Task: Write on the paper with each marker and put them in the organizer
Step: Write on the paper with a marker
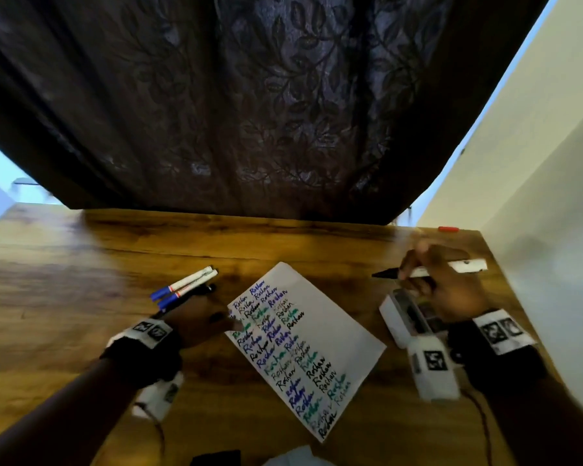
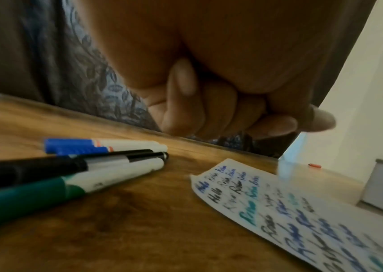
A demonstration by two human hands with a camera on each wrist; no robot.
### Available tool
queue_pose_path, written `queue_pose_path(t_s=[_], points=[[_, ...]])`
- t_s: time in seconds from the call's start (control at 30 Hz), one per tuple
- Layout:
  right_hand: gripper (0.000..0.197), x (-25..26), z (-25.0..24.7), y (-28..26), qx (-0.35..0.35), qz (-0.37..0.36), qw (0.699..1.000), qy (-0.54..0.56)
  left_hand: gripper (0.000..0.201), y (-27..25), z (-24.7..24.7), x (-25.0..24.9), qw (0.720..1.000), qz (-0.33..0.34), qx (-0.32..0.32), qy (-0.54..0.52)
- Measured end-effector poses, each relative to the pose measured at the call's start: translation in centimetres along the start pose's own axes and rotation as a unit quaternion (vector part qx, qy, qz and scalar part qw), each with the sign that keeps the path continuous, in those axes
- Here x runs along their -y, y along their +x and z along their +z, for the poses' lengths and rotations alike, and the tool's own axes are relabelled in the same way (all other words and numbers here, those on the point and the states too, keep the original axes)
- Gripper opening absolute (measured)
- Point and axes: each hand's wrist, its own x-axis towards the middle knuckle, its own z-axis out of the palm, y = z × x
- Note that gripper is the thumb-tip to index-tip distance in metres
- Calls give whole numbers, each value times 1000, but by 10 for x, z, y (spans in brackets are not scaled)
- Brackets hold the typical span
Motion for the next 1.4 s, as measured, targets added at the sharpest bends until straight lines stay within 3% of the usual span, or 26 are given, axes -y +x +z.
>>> queue_pose_path(t_s=[0.07,0.13,0.23,0.3,0.47,0.53,0.93,1.2,1.4], points=[[45,13,-4,4,63,-5,995,-82,33,0,0,17,997,-13,-22,68],[34,-2,11,2,113,42,978,-172,32,10,4,9,998,-20,-40,49],[15,-57,44,-10,159,95,969,-162,25,31,24,-12,997,-19,-69,-27],[7,-90,61,-15,163,119,969,-142,32,43,38,-22,994,-23,-77,-68],[16,-132,80,-21,152,90,970,-165,72,61,65,-20,995,-37,-12,-92],[20,-143,81,-22,160,88,972,-149,80,62,70,-17,993,-46,-11,-105],[18,-170,87,-28,93,27,979,-180,82,70,79,-4,990,-20,-29,-137],[20,-171,84,-29,76,-3,973,-218,81,71,82,-4,990,-23,-41,-136],[10,-175,85,-29,75,-25,969,-234,79,72,84,-3,989,-15,-49,-136]])
